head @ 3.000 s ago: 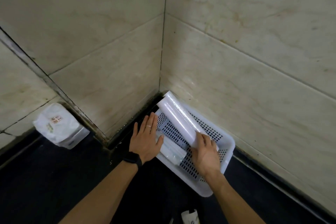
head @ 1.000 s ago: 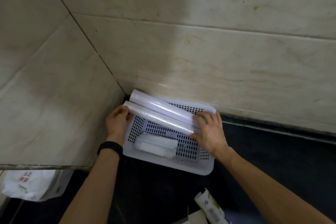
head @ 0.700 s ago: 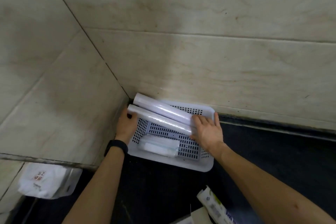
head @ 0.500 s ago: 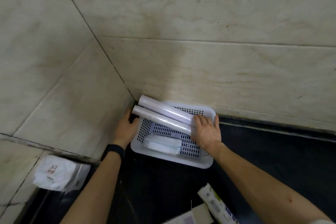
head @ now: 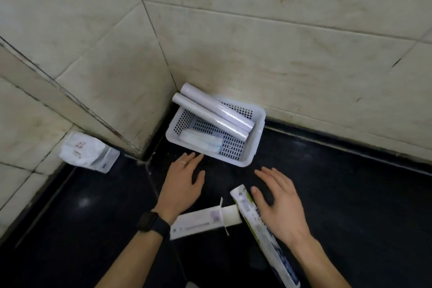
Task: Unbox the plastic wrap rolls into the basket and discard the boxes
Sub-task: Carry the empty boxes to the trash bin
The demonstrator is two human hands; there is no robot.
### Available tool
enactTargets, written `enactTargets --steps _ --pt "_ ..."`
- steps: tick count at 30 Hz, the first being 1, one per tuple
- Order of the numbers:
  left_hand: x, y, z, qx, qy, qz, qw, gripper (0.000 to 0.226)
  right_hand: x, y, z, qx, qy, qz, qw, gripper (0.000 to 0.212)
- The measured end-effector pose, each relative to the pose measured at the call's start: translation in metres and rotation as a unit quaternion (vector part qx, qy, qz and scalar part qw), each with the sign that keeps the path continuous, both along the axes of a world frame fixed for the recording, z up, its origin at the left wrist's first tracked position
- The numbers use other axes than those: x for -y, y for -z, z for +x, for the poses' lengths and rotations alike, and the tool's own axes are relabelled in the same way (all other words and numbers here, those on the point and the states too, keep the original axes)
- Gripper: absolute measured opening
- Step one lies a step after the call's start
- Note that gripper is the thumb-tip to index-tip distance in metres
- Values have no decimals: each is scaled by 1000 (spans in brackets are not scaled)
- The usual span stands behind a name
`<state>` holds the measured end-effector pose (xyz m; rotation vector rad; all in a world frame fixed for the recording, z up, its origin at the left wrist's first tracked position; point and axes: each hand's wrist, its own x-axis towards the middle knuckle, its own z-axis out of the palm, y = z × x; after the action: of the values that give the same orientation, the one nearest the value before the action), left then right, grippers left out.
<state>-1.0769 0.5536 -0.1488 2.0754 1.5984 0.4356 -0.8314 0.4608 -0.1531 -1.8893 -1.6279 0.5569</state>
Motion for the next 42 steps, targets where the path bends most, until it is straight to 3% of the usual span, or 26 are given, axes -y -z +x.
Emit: enactTargets --steps 3,6,11,14,19,27,31,35,42 --pt "41 20 4 -24 5 -29 999 51 41 12 1 -2 -9 -55 998 47" --pt "70 41 4 -54 6 -106 993 60 72 32 3 22 -15 -167 986 62" --pt "88 74 1 -214 81 -169 959 86 95 60 -3 78 18 -342 936 91" --pt "90 87 -6 -263 107 -153 947 84 104 70 -14 109 20 -372 922 92" --pt "91 94 -16 -258 126 -104 952 78 122 77 -41 116 57 -371 920 78" --pt "83 59 5 -157 135 -161 965 80 183 49 -48 -27 199 -240 950 75" --pt "89 9 54 -79 201 -100 971 80 233 12 -24 -70 305 -149 938 68" --pt "116 -39 123 -6 297 -47 954 80 294 -27 4 -81 415 -51 905 61" --pt "241 -104 241 70 484 33 872 79 442 -71 28 -95 566 76 816 56"
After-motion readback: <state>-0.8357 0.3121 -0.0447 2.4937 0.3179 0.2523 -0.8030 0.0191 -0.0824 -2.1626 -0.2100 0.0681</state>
